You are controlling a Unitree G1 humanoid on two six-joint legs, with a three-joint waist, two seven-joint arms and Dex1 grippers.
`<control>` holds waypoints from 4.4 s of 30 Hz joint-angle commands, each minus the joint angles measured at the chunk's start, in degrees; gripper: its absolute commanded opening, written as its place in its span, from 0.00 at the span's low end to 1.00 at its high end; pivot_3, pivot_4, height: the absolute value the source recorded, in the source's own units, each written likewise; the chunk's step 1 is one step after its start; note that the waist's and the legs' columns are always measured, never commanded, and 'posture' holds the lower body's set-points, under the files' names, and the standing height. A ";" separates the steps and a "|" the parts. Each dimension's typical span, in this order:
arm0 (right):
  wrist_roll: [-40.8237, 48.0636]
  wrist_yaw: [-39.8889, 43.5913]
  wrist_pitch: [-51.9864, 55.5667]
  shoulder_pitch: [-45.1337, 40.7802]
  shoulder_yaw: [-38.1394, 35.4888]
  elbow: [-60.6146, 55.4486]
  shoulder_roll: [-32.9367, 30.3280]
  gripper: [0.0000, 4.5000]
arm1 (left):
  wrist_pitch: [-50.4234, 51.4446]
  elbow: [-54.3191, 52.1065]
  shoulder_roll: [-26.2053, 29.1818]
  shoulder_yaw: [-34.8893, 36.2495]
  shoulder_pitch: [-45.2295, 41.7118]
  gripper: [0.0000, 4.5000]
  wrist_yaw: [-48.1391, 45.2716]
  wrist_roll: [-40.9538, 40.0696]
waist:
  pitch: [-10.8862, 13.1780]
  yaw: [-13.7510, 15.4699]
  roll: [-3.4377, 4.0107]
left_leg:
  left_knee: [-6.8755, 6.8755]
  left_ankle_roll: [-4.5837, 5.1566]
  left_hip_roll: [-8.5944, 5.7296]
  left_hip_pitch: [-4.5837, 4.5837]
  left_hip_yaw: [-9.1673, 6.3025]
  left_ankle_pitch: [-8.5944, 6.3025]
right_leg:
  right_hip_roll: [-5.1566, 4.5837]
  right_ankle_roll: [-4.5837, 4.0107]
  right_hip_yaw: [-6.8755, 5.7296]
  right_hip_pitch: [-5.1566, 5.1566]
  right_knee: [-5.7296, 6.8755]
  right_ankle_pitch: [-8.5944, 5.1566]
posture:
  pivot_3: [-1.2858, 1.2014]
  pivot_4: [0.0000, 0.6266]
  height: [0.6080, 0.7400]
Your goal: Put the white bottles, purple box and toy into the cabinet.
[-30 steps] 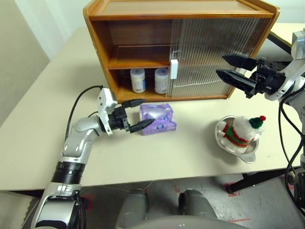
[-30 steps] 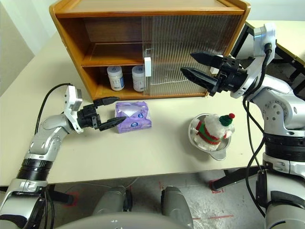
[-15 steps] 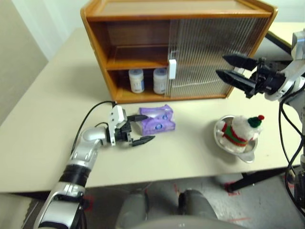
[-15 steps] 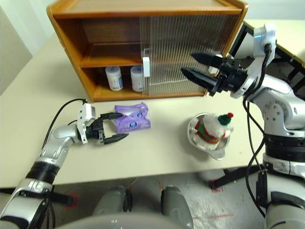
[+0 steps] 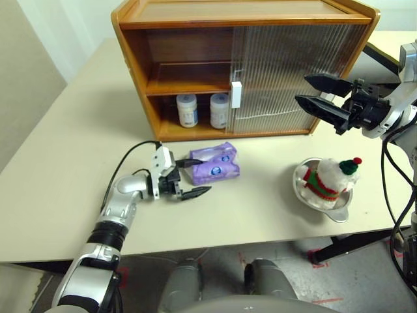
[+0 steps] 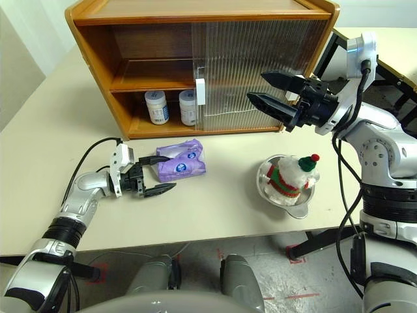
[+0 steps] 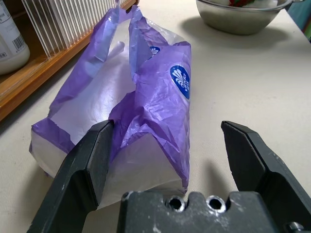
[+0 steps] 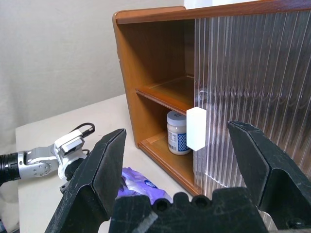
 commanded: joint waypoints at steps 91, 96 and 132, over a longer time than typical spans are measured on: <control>-1.88 0.22 -2.48 0.90 -0.15 0.09 2.72 1.00 | 23.27 -4.35 -18.42 11.42 -31.00 0.64 56.58 3.01 | 0.07 1.24 -0.09 | 0.00 0.11 -0.23 -0.02 -0.02 0.06 | 0.20 0.32 0.25 0.13 -0.13 0.05 | 0.52 0.00 1.00; -1.97 0.57 -2.77 1.11 0.00 0.35 2.67 1.00 | 20.15 -5.95 -18.31 11.76 -30.66 0.99 55.56 2.77 | 0.07 1.26 -0.09 | 0.00 0.11 -0.23 -0.02 -0.02 0.07 | 0.20 0.32 0.25 0.13 -0.13 0.06 | 0.52 0.00 1.00; -2.34 1.23 -2.62 0.32 0.21 1.12 2.10 1.00 | 24.97 -15.57 -11.63 10.74 -18.39 0.01 47.70 0.42 | 0.05 1.43 -0.08 | 0.03 0.13 -0.14 0.03 -0.01 0.08 | 0.21 0.29 0.29 0.19 -0.13 0.10 | 0.52 0.00 1.00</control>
